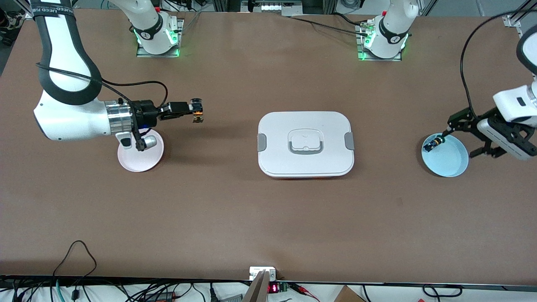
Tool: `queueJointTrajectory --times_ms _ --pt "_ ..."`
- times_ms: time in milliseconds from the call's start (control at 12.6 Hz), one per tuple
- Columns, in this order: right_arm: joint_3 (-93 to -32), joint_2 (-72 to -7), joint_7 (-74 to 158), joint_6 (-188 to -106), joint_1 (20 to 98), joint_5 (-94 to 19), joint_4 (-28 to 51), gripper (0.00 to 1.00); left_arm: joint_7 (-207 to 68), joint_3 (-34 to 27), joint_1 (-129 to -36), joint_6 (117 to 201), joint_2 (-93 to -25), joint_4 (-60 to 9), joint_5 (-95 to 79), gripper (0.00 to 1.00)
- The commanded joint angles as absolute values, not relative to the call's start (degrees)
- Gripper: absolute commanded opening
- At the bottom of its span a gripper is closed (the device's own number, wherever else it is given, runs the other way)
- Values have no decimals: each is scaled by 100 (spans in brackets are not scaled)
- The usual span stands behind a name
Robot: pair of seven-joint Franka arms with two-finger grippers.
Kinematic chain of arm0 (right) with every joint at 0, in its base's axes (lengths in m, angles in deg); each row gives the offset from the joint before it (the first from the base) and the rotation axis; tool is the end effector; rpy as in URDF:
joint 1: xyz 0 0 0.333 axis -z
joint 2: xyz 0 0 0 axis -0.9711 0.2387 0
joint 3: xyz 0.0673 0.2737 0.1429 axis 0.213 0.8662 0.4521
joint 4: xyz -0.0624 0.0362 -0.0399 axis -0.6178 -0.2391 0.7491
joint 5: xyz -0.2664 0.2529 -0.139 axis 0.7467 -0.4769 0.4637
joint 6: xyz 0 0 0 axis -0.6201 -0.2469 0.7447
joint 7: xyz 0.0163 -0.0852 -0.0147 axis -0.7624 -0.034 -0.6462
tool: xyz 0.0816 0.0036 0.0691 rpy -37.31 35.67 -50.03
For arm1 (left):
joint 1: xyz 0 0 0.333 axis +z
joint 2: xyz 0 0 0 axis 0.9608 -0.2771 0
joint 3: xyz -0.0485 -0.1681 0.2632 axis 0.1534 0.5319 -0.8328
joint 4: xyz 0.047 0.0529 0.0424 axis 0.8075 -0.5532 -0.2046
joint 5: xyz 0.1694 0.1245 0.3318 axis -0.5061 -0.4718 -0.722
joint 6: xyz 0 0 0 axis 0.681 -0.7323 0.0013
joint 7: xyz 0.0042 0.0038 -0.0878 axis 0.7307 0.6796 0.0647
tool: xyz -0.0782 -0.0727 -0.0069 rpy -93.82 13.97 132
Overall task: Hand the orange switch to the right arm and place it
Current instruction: 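Open the left gripper and withdraw it while the right gripper pulls back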
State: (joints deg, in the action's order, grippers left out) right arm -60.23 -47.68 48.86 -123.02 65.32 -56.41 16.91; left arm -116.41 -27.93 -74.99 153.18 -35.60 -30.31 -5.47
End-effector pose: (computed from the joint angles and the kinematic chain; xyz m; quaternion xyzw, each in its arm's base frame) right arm 0.5699 0.1672 0.3993 -0.8692 -0.0199 0.1997 0.4519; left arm 0.5800 0.0375 0.5174 0.9576 -0.2691 0.0708 0.0742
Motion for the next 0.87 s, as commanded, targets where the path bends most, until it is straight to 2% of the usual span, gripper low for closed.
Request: queueJointTrajectory --times_ms 0,238,397,794 --pt "-5984 -4783 5236 -12211 6643 -5205 1626 30 -10126 -2828 -7725 14511 -3046 -2936 -1464 100" --pt "-5976 -4792 5430 -12237 6643 -5098 1582 28 -8634 -2793 -7743 13324 -2992 -2523 -1704 100" --pt "-5967 -4774 5299 -12272 6643 -5115 1441 28 -7557 -2775 -7839 13216 -3027 -2164 -1747 100" --pt "-5941 -4748 4683 -12386 6643 -4993 1230 28 -8206 -2784 -7866 13576 -3282 -2101 -1757 100"
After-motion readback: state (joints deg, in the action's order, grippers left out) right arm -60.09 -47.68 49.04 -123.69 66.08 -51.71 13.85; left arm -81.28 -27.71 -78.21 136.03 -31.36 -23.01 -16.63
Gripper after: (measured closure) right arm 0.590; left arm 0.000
